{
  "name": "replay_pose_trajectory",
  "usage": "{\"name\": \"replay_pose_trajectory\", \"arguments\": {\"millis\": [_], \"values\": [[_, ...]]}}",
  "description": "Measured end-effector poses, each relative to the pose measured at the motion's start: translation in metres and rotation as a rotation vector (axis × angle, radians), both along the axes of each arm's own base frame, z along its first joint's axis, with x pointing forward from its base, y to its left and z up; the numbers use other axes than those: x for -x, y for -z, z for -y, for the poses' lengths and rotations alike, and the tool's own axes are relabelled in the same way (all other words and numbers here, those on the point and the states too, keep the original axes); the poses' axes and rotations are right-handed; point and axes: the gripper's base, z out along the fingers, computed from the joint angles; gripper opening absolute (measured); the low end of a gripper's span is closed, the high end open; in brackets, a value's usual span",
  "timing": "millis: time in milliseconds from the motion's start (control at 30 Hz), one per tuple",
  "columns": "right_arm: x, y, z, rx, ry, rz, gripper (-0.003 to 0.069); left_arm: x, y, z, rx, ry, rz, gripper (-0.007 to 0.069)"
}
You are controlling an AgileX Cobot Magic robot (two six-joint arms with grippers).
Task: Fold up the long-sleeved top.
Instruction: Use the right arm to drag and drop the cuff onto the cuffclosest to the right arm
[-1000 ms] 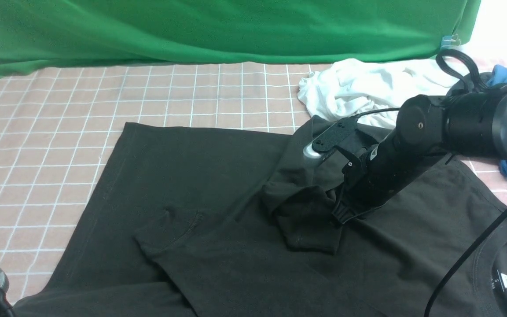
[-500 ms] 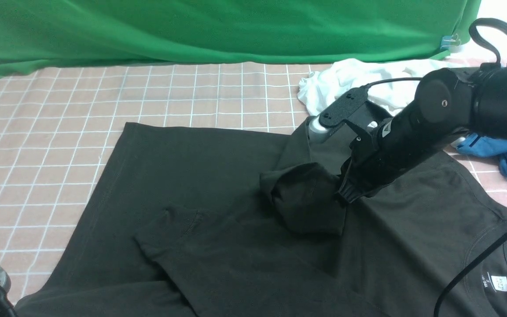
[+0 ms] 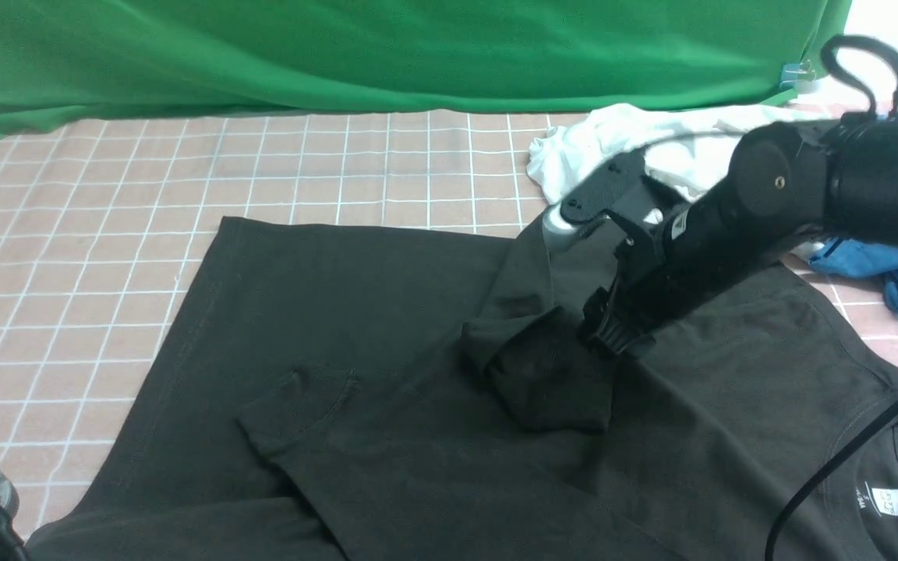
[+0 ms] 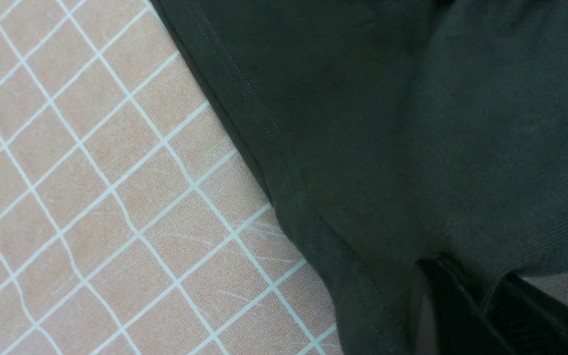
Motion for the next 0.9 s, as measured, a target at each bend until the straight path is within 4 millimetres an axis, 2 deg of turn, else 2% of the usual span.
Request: {"name": "replay_pose_trajectory", "arguments": {"millis": [133, 333, 400, 500, 533, 600, 633, 700, 733, 800, 900], "values": [[-0.002, 0.002, -0.005, 0.058, -0.18, 0.095, 0.0486, 0.0, 0.0, 0.0, 0.0, 0.0, 0.001, 0.0037], [-0.01, 0.024, -0.008, 0.097, -0.241, 0.123, 0.0483, 0.0, 0.0, 0.0, 0.001, 0.0, 0.001, 0.0037], [-0.011, 0.031, -0.009, 0.105, -0.251, 0.116, 0.0423, 0.0, 0.0, 0.0, 0.001, 0.0, 0.001, 0.0037], [-0.009, 0.031, -0.013, 0.104, -0.262, 0.122, 0.0302, 0.0, 0.0, 0.0, 0.001, 0.0, 0.001, 0.0037], [-0.009, 0.031, -0.014, 0.103, -0.263, 0.122, 0.0293, 0.0, 0.0, 0.0, 0.001, 0.0, 0.001, 0.0037], [-0.008, 0.031, -0.015, 0.101, -0.268, 0.125, 0.019, 0.0, 0.0, 0.0, 0.001, 0.0, 0.001, 0.0037], [-0.008, 0.031, -0.015, 0.101, -0.268, 0.123, 0.0176, 0.0, 0.0, 0.0, 0.001, 0.0, 0.001, 0.0037], [-0.006, 0.032, -0.015, 0.099, -0.261, 0.098, 0.0102, 0.0, 0.0, 0.0, 0.003, 0.0, 0.001, 0.0037], [-0.006, 0.033, -0.015, 0.098, -0.256, 0.088, 0.0097, 0.0, 0.0, 0.0, 0.003, 0.0, 0.001, 0.0037], [0.0, 0.032, -0.014, 0.09, -0.221, 0.016, 0.0039, 0.0, 0.0, 0.0, 0.003, 0.0, 0.001, 0.0037], [0.005, 0.024, -0.012, 0.076, -0.185, -0.027, 0.0029, 0.0, 0.0, 0.0, 0.003, 0.0, 0.001, 0.0037]]}}
